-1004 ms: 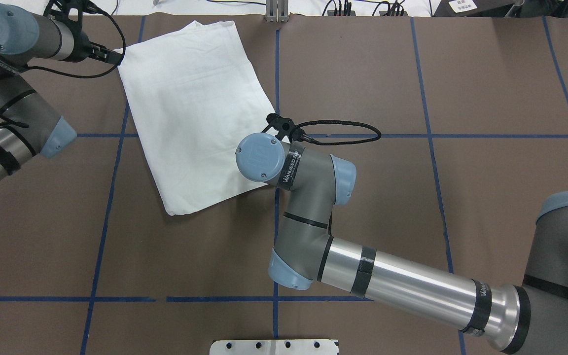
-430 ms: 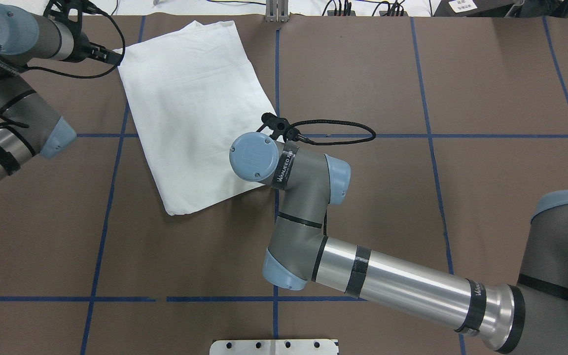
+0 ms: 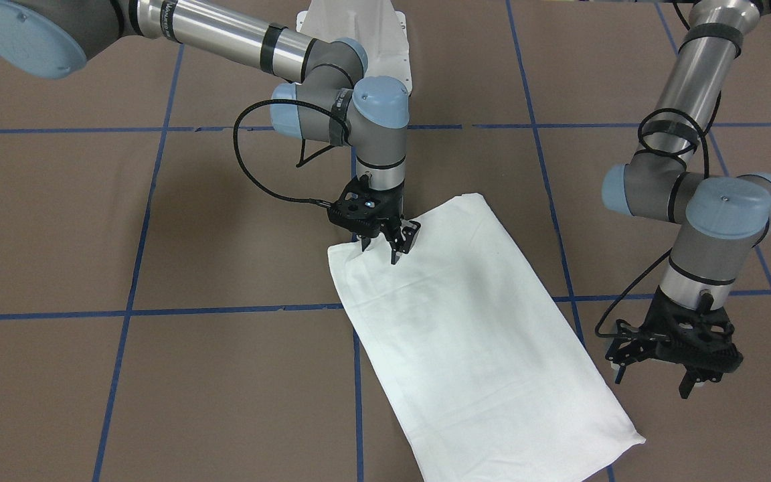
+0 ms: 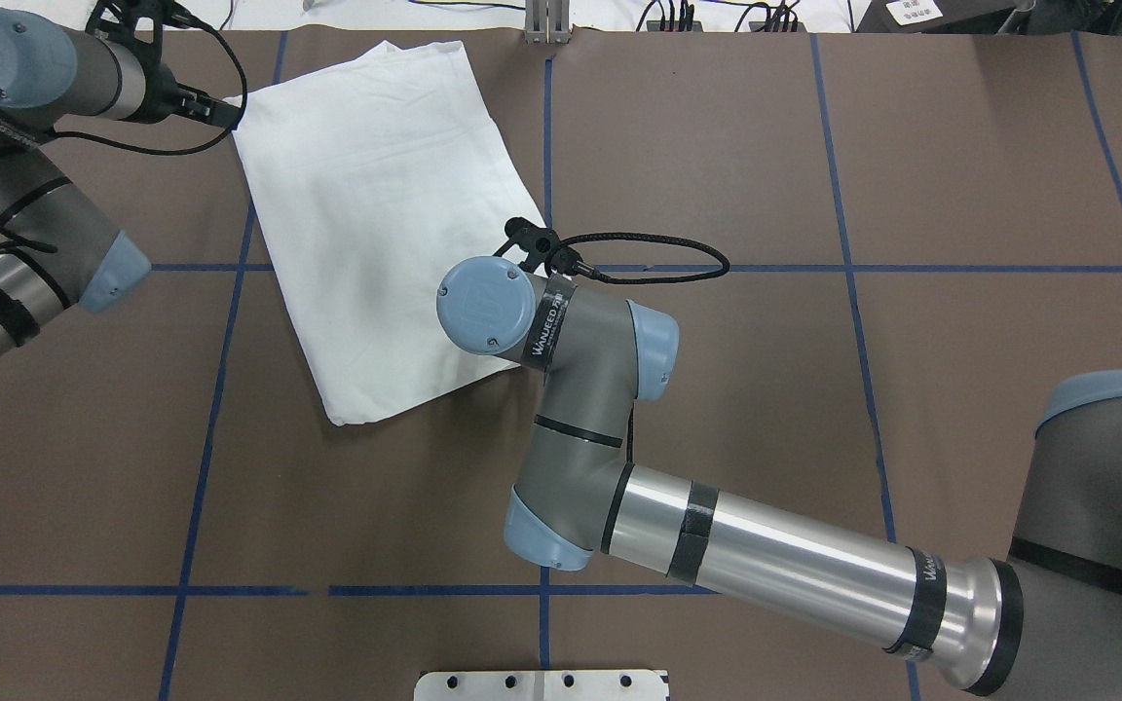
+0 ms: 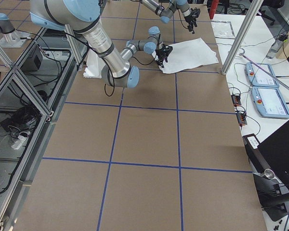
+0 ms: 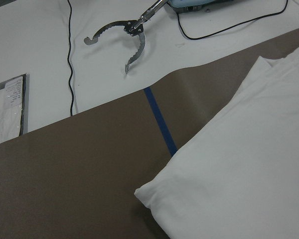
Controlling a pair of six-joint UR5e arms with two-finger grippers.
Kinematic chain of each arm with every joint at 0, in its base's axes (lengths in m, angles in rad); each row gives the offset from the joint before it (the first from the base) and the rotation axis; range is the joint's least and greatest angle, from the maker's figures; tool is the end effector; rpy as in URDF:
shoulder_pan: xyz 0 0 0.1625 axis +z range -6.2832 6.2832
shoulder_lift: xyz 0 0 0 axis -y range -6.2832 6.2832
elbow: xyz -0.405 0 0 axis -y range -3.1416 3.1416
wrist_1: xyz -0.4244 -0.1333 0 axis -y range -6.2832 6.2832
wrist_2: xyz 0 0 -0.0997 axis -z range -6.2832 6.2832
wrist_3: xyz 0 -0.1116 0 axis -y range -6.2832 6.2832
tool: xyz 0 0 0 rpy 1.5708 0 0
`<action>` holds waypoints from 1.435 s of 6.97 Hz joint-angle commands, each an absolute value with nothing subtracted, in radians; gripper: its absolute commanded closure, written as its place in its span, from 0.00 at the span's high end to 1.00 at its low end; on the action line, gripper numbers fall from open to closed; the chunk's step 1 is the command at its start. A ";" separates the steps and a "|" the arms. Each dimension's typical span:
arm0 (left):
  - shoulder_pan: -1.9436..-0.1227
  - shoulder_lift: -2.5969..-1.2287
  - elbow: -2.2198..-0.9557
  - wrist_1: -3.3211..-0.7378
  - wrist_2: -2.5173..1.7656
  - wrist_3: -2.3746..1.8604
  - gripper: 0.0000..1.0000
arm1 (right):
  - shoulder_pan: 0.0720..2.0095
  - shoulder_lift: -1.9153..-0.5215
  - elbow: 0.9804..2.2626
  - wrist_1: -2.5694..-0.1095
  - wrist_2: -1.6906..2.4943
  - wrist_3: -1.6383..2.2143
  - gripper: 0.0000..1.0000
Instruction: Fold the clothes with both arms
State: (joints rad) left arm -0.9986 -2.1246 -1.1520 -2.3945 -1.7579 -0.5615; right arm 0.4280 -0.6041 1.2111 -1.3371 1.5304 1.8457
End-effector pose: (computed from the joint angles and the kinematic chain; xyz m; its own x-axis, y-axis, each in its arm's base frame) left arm 0.3280 -0.7172 0.4312 0.7951 0.3015 -0.5263 0.1326 0.7603 0.6359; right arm -0.6993 -0.4705 0.1506 0.4640 0.5098 0.7244 -0.5902 0.7878 -0.1763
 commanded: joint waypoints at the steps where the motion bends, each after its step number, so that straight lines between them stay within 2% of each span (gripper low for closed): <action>1: -0.999 -2.125 -1.152 -2.395 -1.758 -0.563 1.00 | 0.425 -0.598 1.209 -1.338 1.526 1.852 0.14; 2: -0.999 -2.126 -1.152 -2.395 -1.758 -0.564 1.00 | 0.422 -0.598 1.209 -1.338 1.525 1.852 0.00; 5: -0.997 -2.126 -1.160 -2.395 -1.781 -0.589 1.00 | 0.426 -0.609 1.223 -1.338 1.528 1.839 0.00; 6: -0.997 -2.126 -1.169 -2.395 -1.801 -0.589 1.00 | 0.429 -0.650 1.274 -1.338 1.534 1.835 0.00; 9: -0.997 -2.126 -1.177 -2.393 -1.816 -0.591 1.00 | 0.434 -0.998 1.707 -1.397 1.548 1.755 0.00; 10: -0.997 -2.126 -1.177 -2.393 -1.836 -0.591 1.00 | 0.357 -1.047 1.832 -1.487 1.507 1.769 0.00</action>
